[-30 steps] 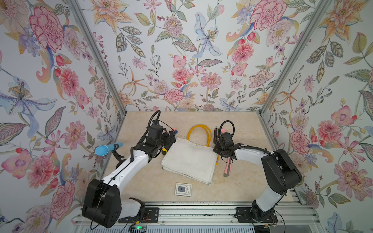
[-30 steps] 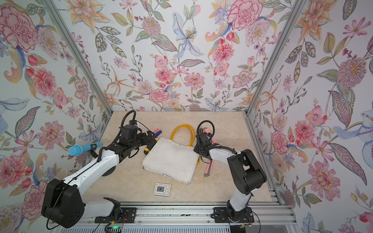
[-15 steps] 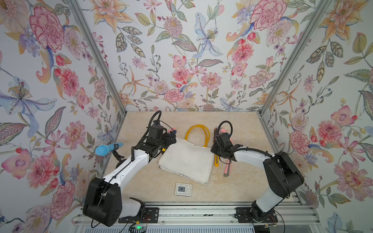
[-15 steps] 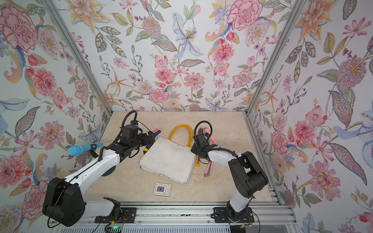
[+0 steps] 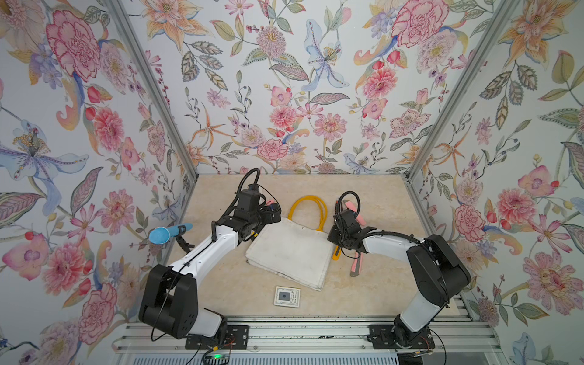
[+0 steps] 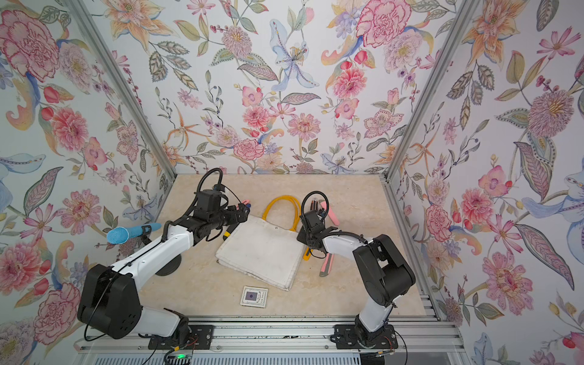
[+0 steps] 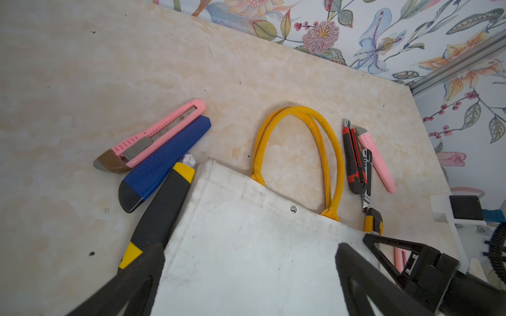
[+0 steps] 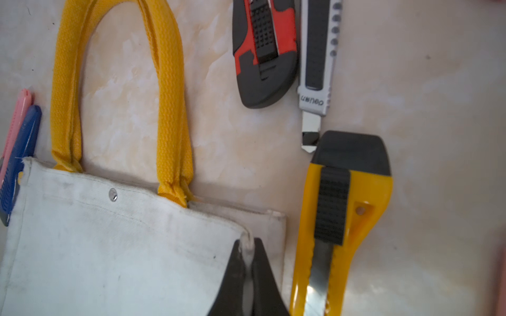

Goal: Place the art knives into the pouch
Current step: Open the pouch at the center of the board.

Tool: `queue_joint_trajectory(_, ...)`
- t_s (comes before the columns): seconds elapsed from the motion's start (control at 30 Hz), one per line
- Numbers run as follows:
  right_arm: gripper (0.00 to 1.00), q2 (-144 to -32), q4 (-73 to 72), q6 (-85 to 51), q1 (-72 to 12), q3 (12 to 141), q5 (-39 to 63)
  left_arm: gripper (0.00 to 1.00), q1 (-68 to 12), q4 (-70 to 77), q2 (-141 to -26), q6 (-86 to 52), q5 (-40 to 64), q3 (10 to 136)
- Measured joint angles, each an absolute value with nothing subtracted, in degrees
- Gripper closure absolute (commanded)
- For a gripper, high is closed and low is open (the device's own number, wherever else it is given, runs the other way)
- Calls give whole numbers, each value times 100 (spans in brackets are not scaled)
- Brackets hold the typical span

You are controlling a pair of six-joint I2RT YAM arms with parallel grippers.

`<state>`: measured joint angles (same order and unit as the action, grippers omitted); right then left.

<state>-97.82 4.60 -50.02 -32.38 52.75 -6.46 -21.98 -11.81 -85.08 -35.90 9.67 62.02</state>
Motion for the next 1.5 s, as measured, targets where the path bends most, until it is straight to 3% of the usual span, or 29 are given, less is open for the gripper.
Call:
queue_joint_trajectory(0.37, 100, -8630, 530, -4606, -3522, 5290, -993, 3, -2821, -2508, -11257, -2720, 1238, 9835)
queue_joint_trajectory(0.63, 100, -8508, 644, -4582, -3642, 5275, -1271, 4, -3470, -3607, -12735, -2456, 1638, 11957)
queue_joint_trajectory(1.23, 100, -8385, 681, -4582, -3642, 5253, -1310, 11, -3787, -4318, -13806, -2381, 2381, 12693)
queue_joint_trajectory(1.5, 100, -8383, 770, -4582, -3806, 5253, -1385, 23, -3861, -4209, -14267, -2379, 2561, 13050)
